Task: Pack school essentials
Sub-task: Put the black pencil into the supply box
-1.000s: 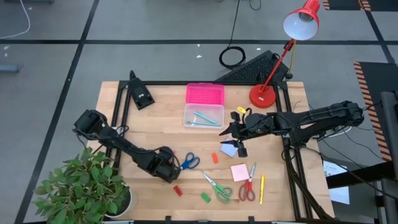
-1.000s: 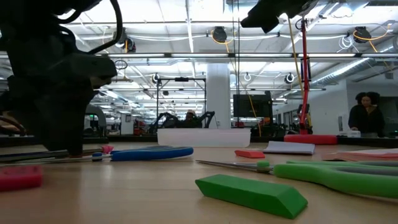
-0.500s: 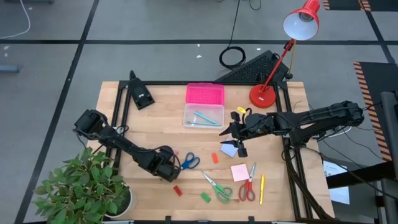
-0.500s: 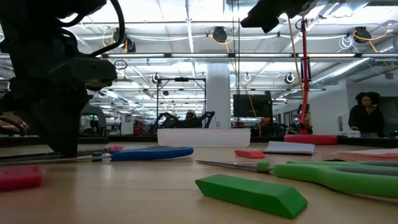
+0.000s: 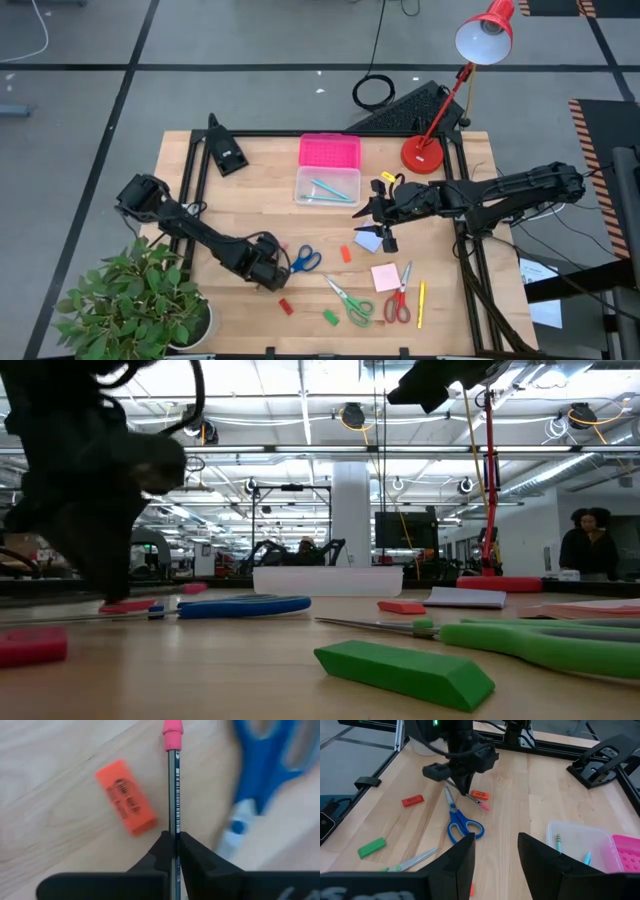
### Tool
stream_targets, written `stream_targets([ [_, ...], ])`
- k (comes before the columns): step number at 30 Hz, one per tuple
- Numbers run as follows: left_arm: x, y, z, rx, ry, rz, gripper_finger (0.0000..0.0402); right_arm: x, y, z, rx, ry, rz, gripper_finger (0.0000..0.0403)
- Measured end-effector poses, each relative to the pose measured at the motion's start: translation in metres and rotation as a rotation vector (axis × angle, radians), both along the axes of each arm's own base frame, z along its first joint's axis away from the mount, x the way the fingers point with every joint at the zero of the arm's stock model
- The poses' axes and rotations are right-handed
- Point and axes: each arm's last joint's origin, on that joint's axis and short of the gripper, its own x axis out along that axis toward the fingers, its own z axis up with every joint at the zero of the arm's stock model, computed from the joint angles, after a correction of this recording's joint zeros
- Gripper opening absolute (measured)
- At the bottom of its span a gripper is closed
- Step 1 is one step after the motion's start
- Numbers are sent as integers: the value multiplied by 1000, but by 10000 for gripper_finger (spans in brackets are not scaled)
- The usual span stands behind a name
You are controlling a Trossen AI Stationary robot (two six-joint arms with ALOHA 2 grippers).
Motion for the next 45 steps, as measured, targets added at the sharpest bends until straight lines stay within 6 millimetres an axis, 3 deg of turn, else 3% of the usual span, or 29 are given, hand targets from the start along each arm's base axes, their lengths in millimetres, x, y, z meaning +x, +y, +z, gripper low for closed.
stream_targets([
  [10,1,5,39,72,-213,-138,23,1,0,-3,15,-31,-6,141],
  [24,7,27,115,427,-648,-316,23,-4,0,-40,101,-370,-16,141],
  [35,27,34,143,649,-884,-441,24,-1,10,-43,128,-406,-23,145],
  [45,33,31,152,754,-977,-475,24,17,26,-59,113,-475,-48,212],
])
